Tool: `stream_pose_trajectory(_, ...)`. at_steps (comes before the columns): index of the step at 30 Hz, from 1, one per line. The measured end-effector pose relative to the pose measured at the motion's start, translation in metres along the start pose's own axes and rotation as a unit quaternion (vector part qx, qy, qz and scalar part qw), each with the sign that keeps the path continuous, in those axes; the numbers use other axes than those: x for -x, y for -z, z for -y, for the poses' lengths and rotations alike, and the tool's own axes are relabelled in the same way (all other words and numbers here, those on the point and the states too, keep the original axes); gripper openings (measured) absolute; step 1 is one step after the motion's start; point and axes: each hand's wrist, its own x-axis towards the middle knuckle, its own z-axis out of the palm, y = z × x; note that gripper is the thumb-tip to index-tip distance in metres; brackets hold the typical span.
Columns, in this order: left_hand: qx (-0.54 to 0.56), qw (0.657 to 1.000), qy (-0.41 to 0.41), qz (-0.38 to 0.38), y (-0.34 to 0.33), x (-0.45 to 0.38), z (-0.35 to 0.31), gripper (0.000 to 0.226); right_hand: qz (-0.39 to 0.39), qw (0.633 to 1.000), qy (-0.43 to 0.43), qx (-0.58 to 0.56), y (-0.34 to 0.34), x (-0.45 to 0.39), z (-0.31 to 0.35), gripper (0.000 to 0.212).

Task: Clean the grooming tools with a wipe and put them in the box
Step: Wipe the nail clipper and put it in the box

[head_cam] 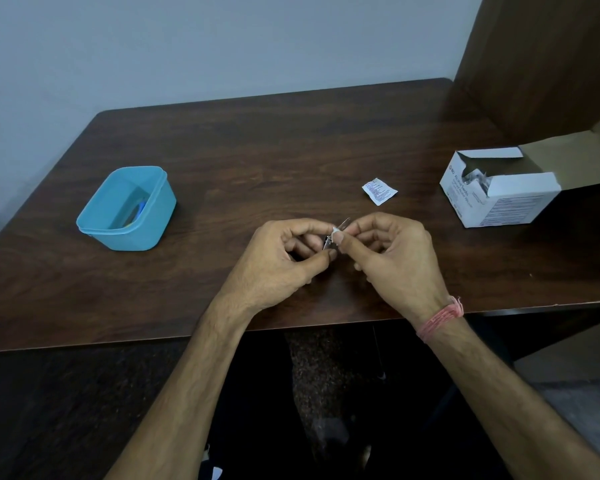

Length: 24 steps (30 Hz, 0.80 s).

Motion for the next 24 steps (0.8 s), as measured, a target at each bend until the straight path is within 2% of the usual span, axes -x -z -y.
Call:
stream_pose_trajectory(9, -0.003, 1.0, -0.002, 0.002, -0.0006, 0.0, 0.0004, 0.034, -0.025, 0.997, -0.013, -0.067, -0.0004, -0.0005, 0.0061, 0.015)
stream_pose_trajectory(17, -0.01, 1.0, 0.004, 0.006, 0.0009, -0.0002, 0.0009, 0.028, -0.026, 0.998, -0.016, -0.052, 0.0008, -0.0009, 0.005, 0.016)
stream_pose_trajectory(24, -0.009, 1.0, -0.002, 0.009, 0.0016, -0.0004, 0.0022, 0.025, 0.012, 1.0, 0.01, 0.005, -0.0004, -0.0006, 0.0016, 0.014)
